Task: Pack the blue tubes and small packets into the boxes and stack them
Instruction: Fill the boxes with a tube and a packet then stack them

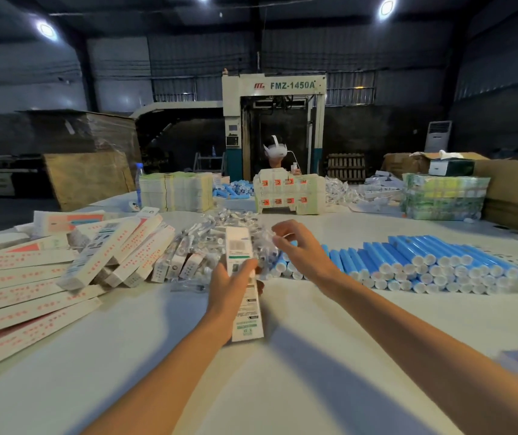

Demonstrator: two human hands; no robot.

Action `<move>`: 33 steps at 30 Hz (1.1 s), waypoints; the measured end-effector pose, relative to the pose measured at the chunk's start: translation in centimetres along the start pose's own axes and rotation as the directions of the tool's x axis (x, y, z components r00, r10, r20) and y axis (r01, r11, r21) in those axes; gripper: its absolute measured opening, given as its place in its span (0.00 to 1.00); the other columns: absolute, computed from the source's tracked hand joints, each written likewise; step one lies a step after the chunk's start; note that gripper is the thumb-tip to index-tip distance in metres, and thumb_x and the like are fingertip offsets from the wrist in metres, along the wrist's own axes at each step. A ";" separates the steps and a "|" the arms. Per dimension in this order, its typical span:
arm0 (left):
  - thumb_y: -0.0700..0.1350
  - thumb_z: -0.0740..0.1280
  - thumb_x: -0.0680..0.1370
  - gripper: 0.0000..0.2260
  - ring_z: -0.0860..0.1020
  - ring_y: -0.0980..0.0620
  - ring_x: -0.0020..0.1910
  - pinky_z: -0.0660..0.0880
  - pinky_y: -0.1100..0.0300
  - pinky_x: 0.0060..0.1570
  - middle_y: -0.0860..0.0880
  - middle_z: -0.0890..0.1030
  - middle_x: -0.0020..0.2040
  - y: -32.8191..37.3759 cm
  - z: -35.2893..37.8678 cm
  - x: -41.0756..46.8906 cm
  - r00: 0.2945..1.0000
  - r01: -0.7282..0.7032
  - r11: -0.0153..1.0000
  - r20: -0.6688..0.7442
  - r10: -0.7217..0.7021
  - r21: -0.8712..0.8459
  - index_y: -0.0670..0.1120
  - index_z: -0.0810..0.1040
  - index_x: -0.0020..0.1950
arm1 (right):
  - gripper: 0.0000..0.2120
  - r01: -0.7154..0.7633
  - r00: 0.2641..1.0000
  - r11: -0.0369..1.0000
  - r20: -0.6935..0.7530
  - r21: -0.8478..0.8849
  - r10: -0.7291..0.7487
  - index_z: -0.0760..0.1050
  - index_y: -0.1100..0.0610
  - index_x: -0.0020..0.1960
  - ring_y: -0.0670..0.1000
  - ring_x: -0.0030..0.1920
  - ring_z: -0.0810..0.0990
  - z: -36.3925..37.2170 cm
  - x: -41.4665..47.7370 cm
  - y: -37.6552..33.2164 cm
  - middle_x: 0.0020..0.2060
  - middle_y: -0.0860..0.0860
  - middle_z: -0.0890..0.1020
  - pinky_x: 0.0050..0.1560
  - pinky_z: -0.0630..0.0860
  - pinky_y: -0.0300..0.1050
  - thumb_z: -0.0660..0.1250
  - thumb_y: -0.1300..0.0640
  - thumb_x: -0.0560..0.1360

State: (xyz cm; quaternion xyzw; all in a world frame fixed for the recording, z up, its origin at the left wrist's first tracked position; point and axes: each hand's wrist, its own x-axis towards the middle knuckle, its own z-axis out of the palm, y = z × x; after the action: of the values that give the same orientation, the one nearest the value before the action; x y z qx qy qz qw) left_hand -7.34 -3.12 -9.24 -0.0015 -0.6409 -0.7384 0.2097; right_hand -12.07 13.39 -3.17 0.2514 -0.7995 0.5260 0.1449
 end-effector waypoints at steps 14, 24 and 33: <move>0.50 0.73 0.79 0.10 0.85 0.54 0.30 0.74 0.64 0.25 0.47 0.88 0.43 -0.2 -4.3 2.9 0.917 0.079 0.995 -0.397 -0.051 0.054 0.48 0.80 0.57 | 0.31 0.332 0.905 0.646 0.425 -0.687 -0.014 0.66 0.49 0.78 0.60 0.65 0.71 11.1 1.9 3.8 0.63 0.58 0.74 0.60 0.73 0.56 0.67 0.67 0.78; 0.49 0.73 0.80 0.10 0.88 0.46 0.40 0.86 0.45 0.41 0.49 0.88 0.45 -0.4 -3.3 2.9 0.966 -0.014 1.000 -0.258 0.021 0.028 0.52 0.80 0.60 | 0.10 0.443 0.896 0.641 0.292 -0.627 -0.334 0.76 0.58 0.63 0.57 0.53 0.79 9.2 0.8 4.7 0.53 0.55 0.80 0.44 0.71 0.47 0.65 0.62 0.82; 0.45 0.76 0.80 0.13 0.88 0.48 0.37 0.83 0.60 0.36 0.46 0.89 0.45 1.4 -0.7 0.5 1.000 -0.007 0.995 -0.009 0.006 -0.095 0.45 0.81 0.63 | 0.11 0.114 0.921 0.993 -0.380 0.043 -0.089 0.78 0.58 0.64 0.43 0.43 0.82 -1.2 -2.8 0.1 0.45 0.48 0.83 0.46 0.81 0.39 0.66 0.57 0.83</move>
State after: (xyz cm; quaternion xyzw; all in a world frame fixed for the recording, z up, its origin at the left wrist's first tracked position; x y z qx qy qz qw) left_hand -7.16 -4.02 -7.88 -0.0101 -0.6042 -0.7673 0.2147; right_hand -9.86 15.22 -4.12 0.1909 -0.7253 0.5816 0.3149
